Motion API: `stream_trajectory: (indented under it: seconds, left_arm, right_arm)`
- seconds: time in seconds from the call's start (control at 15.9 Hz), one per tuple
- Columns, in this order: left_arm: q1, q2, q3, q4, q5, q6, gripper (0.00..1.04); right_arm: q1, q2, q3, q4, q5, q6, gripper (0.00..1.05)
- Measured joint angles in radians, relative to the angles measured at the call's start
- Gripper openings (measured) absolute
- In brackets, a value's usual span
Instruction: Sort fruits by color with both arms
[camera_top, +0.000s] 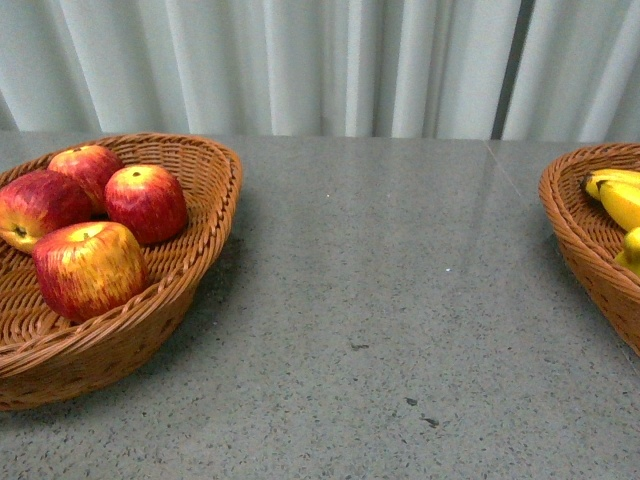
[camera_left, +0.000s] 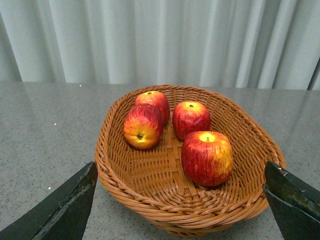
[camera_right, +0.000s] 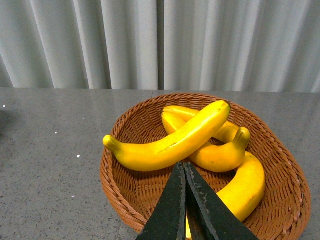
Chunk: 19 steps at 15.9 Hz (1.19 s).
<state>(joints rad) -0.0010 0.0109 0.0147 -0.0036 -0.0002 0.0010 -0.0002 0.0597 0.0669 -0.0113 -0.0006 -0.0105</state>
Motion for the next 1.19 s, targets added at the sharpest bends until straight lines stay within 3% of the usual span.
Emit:
stream_trajectory:
  seconds: [0.88, 1.19]
  left_arm:
    - [0.0, 0.0, 0.0, 0.0, 0.0, 0.0, 0.98]
    - [0.0, 0.0, 0.0, 0.0, 0.0, 0.0, 0.98]
  right_arm:
    - [0.0, -0.055, -0.053, 0.006, 0.0, 0.003, 0.05]
    - [0.0, -0.055, -0.054, 0.006, 0.001, 0.003, 0.67]
